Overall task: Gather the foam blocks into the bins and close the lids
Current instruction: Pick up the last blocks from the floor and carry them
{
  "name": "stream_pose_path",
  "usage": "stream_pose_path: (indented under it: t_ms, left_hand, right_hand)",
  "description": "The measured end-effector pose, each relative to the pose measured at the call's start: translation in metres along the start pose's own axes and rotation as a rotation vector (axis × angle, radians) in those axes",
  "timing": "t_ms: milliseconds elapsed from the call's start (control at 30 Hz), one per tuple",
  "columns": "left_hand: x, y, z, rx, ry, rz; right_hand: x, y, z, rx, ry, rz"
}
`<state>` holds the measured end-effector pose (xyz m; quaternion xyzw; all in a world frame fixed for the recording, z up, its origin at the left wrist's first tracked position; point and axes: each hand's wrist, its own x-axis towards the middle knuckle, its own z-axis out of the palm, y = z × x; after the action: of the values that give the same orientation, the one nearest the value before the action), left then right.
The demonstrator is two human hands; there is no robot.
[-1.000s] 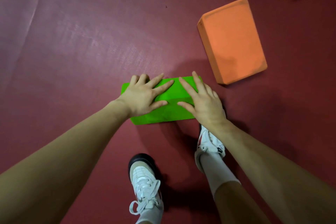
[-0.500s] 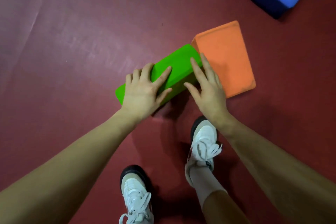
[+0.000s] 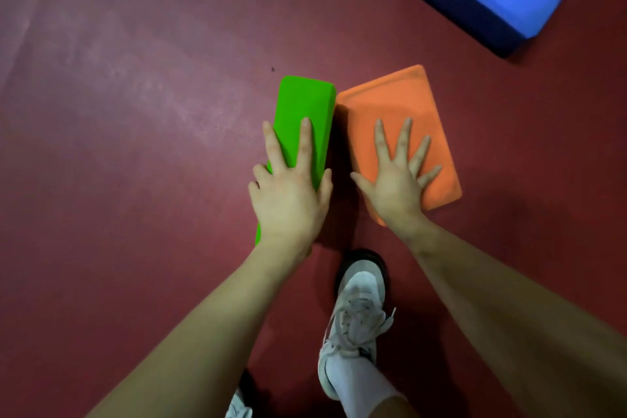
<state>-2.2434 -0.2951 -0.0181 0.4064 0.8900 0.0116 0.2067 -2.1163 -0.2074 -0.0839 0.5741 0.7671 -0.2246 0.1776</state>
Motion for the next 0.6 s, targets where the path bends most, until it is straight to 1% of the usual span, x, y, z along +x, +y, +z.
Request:
stream_pose_path:
  t_ms: [67, 133, 267, 367, 433, 500, 600]
  left_hand:
    - [0.001, 0.002, -0.003, 0.004, -0.004, -0.013]
    - [0.002, 0.008, -0.011, 0.018, -0.047, -0.027]
    - [0.001, 0.026, -0.028, 0.023, -0.116, -0.030]
    - [0.000, 0.046, -0.036, 0.034, -0.159, -0.002]
    - [0.002, 0.062, -0.038, 0.039, -0.183, 0.022]
    - [0.006, 0.075, -0.040, 0.044, -0.199, 0.045]
    - [0.011, 0.086, -0.039, 0.051, -0.209, 0.073]
  right_hand:
    - [0.000, 0.001, -0.004, 0.019, -0.009, -0.006]
    - [-0.003, 0.005, -0.015, 0.051, -0.032, -0.025]
    - [-0.007, 0.031, -0.044, 0.232, -0.067, -0.091]
    - [-0.009, 0.052, -0.066, 0.339, 0.012, -0.166]
    - [-0.010, 0.063, -0.080, 0.320, 0.096, -0.174]
    - [-0.012, 0.068, -0.089, 0.234, 0.136, -0.133]
    - [-0.011, 0.072, -0.094, 0.126, 0.074, -0.044]
